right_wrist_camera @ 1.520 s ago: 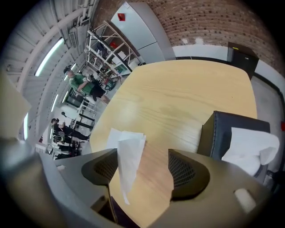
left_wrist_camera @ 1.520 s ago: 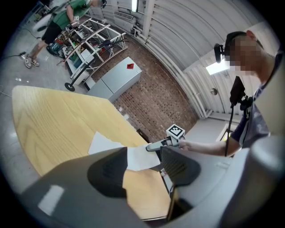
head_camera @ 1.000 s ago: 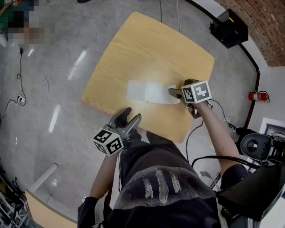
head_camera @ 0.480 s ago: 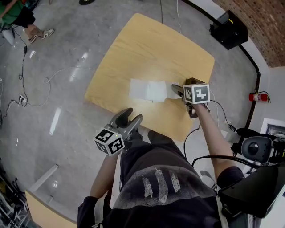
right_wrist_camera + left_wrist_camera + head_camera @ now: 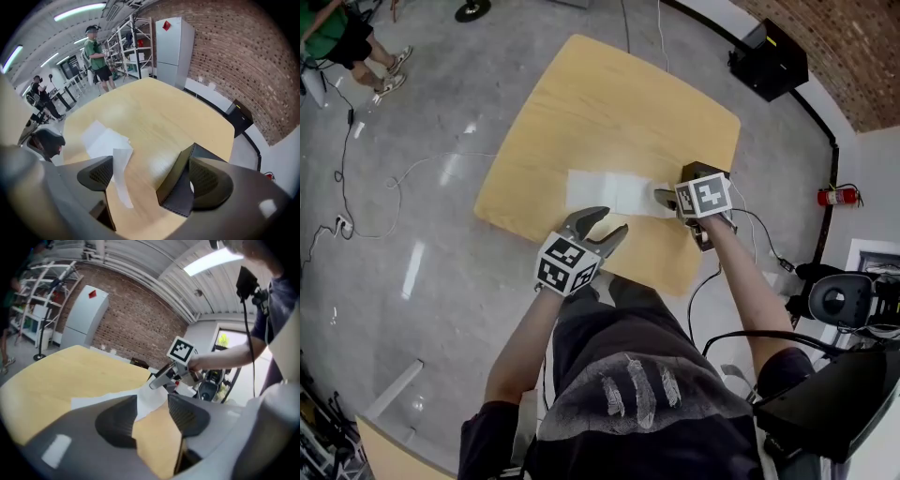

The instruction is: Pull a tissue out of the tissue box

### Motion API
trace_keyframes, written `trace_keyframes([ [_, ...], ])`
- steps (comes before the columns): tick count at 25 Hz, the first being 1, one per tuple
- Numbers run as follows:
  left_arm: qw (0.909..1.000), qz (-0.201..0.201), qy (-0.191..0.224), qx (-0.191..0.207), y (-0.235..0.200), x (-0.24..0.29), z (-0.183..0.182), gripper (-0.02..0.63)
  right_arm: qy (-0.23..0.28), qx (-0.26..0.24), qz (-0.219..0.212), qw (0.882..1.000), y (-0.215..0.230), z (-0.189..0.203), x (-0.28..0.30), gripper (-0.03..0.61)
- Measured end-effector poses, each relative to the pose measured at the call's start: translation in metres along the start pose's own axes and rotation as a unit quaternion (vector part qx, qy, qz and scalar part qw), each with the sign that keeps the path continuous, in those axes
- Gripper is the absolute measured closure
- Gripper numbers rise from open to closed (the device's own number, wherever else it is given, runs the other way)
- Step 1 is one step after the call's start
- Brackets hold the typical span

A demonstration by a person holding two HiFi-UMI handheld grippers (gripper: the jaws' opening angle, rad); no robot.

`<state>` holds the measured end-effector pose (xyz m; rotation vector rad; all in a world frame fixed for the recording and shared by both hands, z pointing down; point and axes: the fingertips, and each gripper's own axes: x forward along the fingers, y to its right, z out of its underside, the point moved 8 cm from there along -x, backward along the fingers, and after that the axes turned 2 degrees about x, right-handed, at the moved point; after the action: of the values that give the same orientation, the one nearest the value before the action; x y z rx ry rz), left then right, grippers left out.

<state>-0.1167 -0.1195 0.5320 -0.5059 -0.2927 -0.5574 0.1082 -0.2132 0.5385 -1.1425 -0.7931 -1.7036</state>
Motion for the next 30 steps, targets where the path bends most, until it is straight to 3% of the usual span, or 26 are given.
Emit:
trace_keyframes([
  [3, 0.9938, 0.013, -0.071, 0.084, -0.001, 0.052, -0.003, 0.419, -0.008, -0.018, 0.01, 1.0, -0.004, 0.001, 0.003, 0.061],
  [5, 0.9872, 0.01, -0.107, 0.118, -0.005, 0.077, -0.002, 0.445, -0.007, -0.019, 0.011, 1.0, -0.006, 0.0, 0.002, 0.061],
  [11, 0.9699, 0.0, -0.184, 0.159, -0.008, 0.099, 0.018, 0.468, -0.007, -0.027, 0.008, 1.0, -0.008, 0.006, -0.002, 0.061],
  [19, 0.9584, -0.036, -0.221, 0.177, -0.008, 0.106, 0.027, 0.532, 0.005, -0.046, -0.008, 0.999, 0.013, 0.0, -0.021, 0.032],
  [23, 0.9602, -0.037, -0.219, 0.17, -0.01, 0.104, 0.032, 0.535, 0.015, -0.069, -0.001, 0.998, 0.016, -0.003, -0.034, 0.032],
  [25, 0.9655, -0.033, -0.209, 0.152, -0.012, 0.1, 0.029, 0.488, 0.037, -0.075, -0.008, 0.997, 0.01, -0.009, -0.044, 0.032],
  [30, 0.9817, -0.019, -0.16, 0.101, -0.01, 0.082, 0.012, 0.416, 0.109, -0.059, -0.086, 0.989, -0.012, -0.025, -0.069, 0.034],
])
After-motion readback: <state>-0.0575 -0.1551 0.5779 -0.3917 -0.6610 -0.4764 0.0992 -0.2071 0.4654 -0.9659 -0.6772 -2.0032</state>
